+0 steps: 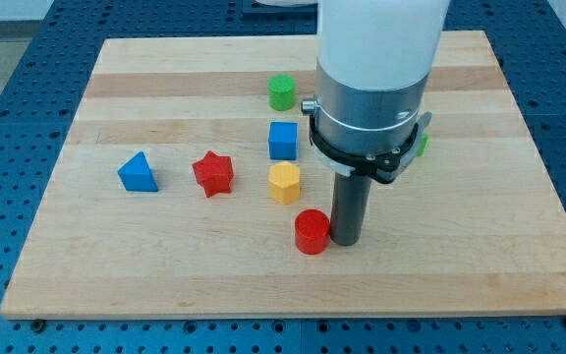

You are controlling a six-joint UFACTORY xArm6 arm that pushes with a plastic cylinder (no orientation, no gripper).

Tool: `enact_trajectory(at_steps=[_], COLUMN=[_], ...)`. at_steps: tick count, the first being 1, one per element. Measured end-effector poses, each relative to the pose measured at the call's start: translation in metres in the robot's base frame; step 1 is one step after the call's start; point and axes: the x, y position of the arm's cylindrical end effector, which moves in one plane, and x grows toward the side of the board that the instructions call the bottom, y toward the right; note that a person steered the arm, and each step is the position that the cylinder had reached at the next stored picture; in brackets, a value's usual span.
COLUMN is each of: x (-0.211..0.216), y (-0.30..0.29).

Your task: Move the red star slightly to the down

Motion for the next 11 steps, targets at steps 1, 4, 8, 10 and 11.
enact_trajectory(at_steps=[1,4,8,10,11], x=[-0.05,-0.098,-0.103,-0.081,-0.077], y=[0.006,-0.102,-0.159,-0.157,-0.137])
